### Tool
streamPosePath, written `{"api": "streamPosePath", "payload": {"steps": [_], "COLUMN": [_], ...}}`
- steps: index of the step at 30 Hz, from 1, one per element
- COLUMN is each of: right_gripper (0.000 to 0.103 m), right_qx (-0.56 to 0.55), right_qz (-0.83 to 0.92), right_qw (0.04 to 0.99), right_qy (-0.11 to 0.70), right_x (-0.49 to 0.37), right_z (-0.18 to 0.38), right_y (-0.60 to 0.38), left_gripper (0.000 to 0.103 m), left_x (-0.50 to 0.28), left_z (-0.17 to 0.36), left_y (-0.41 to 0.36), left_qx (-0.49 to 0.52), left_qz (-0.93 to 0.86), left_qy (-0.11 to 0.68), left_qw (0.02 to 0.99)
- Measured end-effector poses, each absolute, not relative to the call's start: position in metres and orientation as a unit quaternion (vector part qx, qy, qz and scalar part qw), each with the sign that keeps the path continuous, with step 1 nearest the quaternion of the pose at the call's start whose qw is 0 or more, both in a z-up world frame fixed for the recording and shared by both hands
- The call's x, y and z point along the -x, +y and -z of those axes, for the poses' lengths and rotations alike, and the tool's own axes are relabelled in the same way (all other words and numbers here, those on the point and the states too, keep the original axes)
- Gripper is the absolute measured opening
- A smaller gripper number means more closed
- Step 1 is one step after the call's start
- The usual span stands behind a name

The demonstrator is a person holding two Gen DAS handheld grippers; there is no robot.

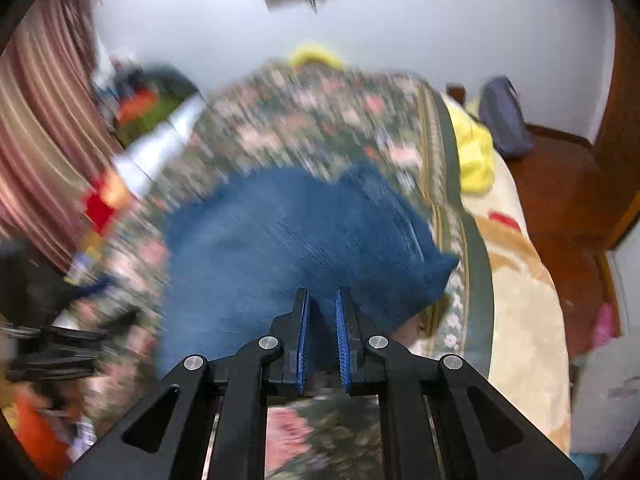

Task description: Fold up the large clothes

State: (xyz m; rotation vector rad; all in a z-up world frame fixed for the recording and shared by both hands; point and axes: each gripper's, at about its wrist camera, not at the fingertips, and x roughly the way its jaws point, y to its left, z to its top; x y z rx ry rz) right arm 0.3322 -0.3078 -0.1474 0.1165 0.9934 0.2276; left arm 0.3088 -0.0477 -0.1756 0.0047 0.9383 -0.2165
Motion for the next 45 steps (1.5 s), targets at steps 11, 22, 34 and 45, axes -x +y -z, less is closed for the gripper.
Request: {"api": "streamPosePath", "payload": {"steps": [11,22,34,45], "right_gripper": [0.103,0.103,0.103,0.103], "right_qx": [0.078,-0.164,-0.169,-0.297], "right_qz": [0.01,-0.092,-0.205,-0.26], "right_qw": [0.892,0.857,0.797,0.722], "right_qy": [0.446,0.48,0.543,0.568], "right_x": [-0.325,-0.348,-0.436,-0.442], "right_z": [0.185,0.176,0.189,0.229], "right_y": [-0.296,-0.382,-0.368,-0.365], "left_gripper": [0.095,0.095,0.103,0.094], "left_x": [-0.304,-0.331,-0.36,-0.436], "left_z": [0.187,0.218,0.271,0.242], "left_y": [-0.04,-0.022,-0.034,-0.029], "left_qx": [0.039,0.213,0.362,0.259], "left_qz": [0.103,0.125,0.147,0.119], "left_qy": [0.472,0.532,0.558,0.547], "left_qw": [0.875,0.81,0.732,0.787]}}
